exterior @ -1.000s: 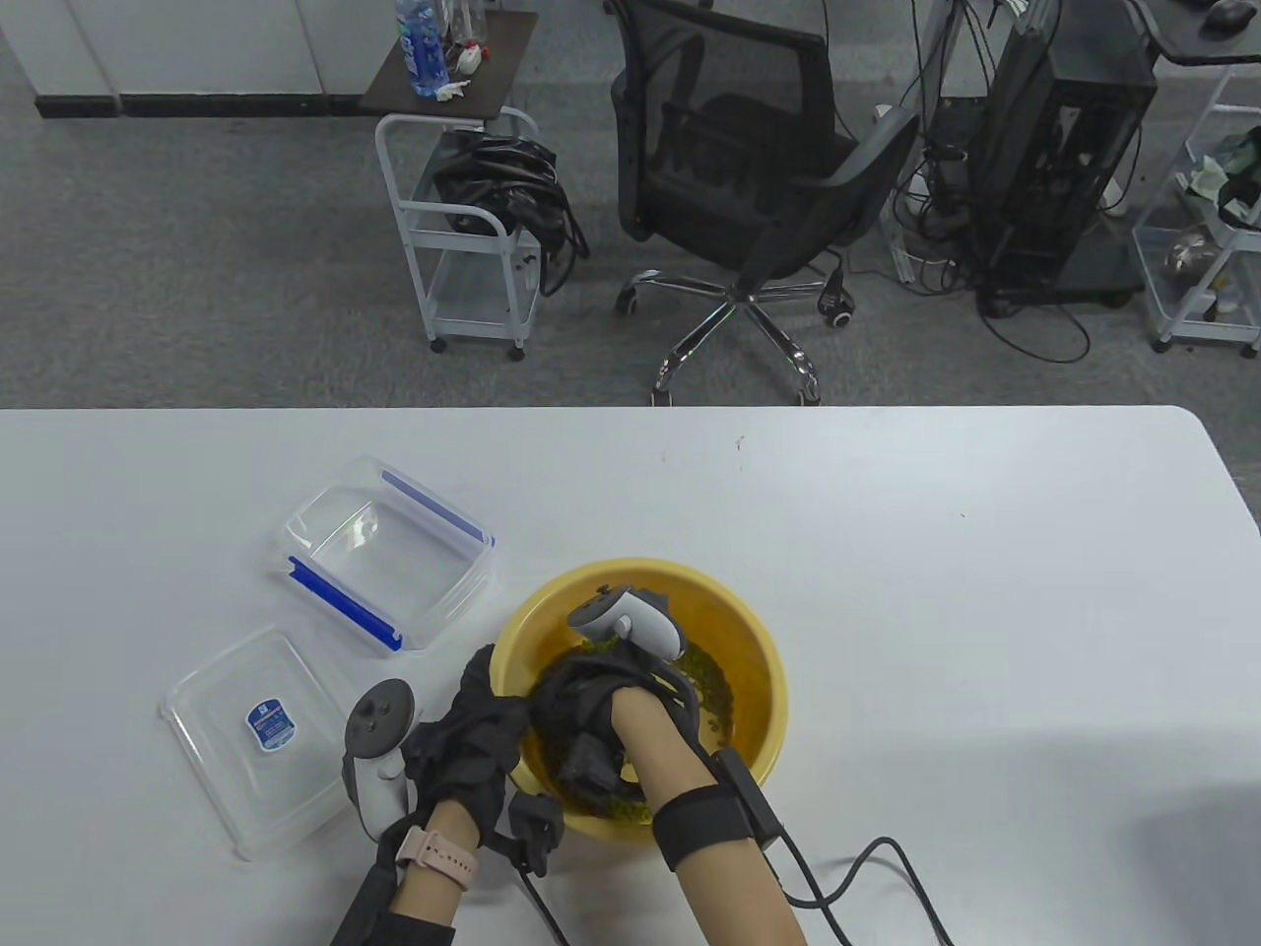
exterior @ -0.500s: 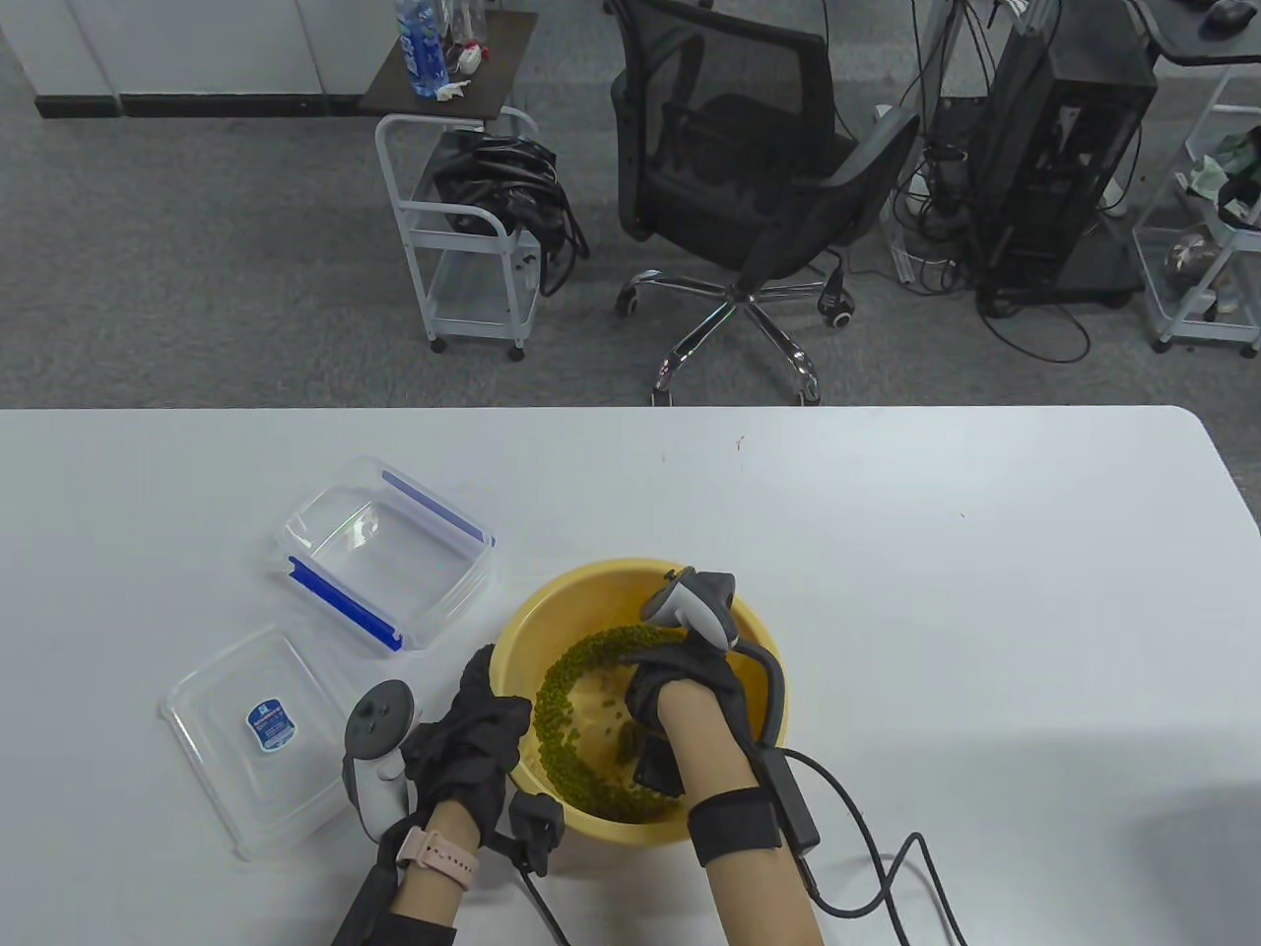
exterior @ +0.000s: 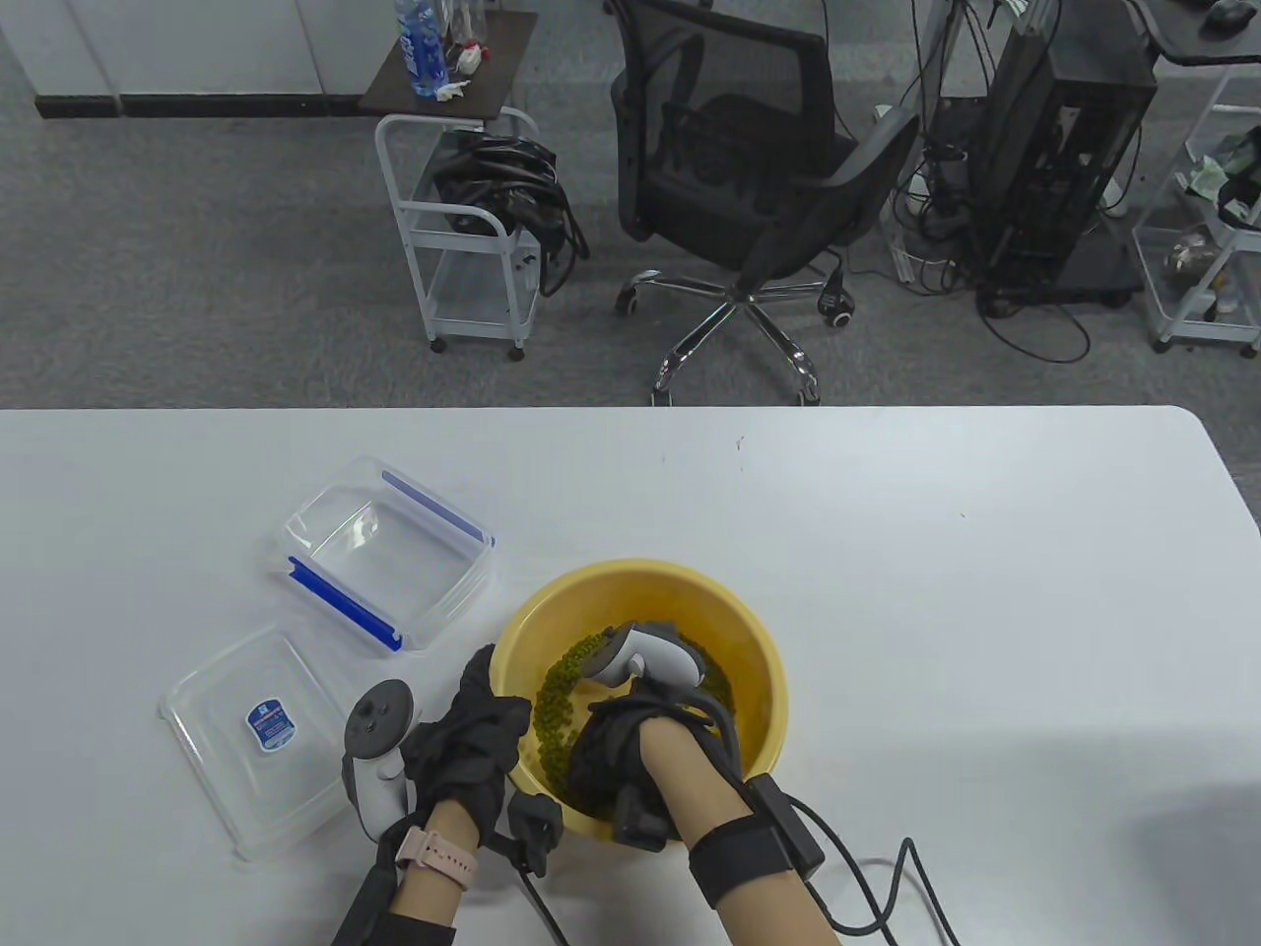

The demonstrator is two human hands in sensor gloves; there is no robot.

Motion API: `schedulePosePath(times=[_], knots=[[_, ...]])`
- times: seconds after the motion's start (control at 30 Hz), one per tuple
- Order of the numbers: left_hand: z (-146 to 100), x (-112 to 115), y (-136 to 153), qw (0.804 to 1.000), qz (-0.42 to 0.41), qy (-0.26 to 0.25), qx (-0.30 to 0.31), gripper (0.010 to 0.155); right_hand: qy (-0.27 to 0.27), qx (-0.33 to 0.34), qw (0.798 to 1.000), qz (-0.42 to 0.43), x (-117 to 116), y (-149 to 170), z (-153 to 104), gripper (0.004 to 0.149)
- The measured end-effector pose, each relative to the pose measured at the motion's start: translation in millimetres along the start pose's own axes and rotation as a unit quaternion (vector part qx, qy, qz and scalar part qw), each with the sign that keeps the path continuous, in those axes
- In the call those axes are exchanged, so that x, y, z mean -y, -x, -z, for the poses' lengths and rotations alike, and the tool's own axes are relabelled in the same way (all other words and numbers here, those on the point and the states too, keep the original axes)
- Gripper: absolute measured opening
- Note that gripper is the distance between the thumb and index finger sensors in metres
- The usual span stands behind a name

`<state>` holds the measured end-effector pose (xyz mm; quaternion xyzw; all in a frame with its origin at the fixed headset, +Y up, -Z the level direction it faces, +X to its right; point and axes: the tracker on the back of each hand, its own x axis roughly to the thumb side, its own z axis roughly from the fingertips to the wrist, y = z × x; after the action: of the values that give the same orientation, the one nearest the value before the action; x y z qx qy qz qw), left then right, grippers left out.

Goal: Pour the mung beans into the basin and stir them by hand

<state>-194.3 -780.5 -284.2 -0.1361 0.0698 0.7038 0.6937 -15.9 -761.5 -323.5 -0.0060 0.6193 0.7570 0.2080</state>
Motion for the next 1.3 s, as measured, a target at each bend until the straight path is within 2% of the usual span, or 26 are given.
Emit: schedulePosePath(times=[0.03, 0.07, 0.23, 0.27, 0.37, 0.53, 0.6, 0.7, 0.73, 0.83, 1.03, 1.1, 1.23, 1.3], knots=[[0, 0, 0, 1.000, 0.001, 0.000, 0.000, 0.072, -0.009, 0.028, 0.999, 0.022, 0, -4, 4, 0.052], [0, 0, 0, 1.000, 0.001, 0.000, 0.000, 0.072, 0.004, 0.010, 0.999, 0.033, 3, -7, 4, 0.053], [0, 0, 0, 1.000, 0.000, 0.001, 0.001, 0.071, 0.099, -0.013, 0.991, 0.084, 29, -18, 9, 0.053], [0, 0, 0, 1.000, -0.001, 0.002, 0.001, 0.071, 0.133, -0.027, 0.987, 0.091, 37, -16, 10, 0.054], [0, 0, 0, 1.000, -0.001, 0.001, 0.002, 0.071, 0.237, -0.089, 0.966, 0.061, 51, -5, 10, 0.054], [0, 0, 1, 1.000, -0.004, 0.000, 0.001, 0.072, 0.277, -0.100, 0.955, 0.016, 59, 13, -2, 0.053], [0, 0, 1, 1.000, -0.005, 0.001, 0.001, 0.072, 0.262, -0.127, 0.957, 0.010, 59, 20, -8, 0.053], [0, 0, 1, 1.000, -0.006, 0.000, 0.001, 0.072, 0.205, -0.170, 0.964, 0.010, 53, 32, -11, 0.054], [0, 0, 1, 1.000, -0.007, 0.000, 0.001, 0.072, 0.185, -0.173, 0.967, 0.008, 51, 35, -12, 0.054], [0, 0, 1, 1.000, -0.008, 0.001, 0.000, 0.072, 0.177, -0.164, 0.970, -0.007, 45, 40, -13, 0.054], [0, 0, 1, 1.000, -0.008, 0.001, 0.000, 0.072, 0.084, -0.124, 0.988, -0.045, 16, 27, 1, 0.054], [0, 0, 1, 1.000, -0.008, 0.002, -0.001, 0.072, 0.053, -0.091, 0.993, -0.048, 7, 18, 5, 0.054], [0, -1, 1, 1.000, -0.007, 0.002, 0.000, 0.072, -0.004, -0.005, 1.000, 0.006, 1, -1, 12, 0.054], [0, -1, 1, 1.000, -0.006, 0.003, 0.000, 0.072, -0.012, 0.001, 0.999, 0.038, 3, -7, 15, 0.054]])
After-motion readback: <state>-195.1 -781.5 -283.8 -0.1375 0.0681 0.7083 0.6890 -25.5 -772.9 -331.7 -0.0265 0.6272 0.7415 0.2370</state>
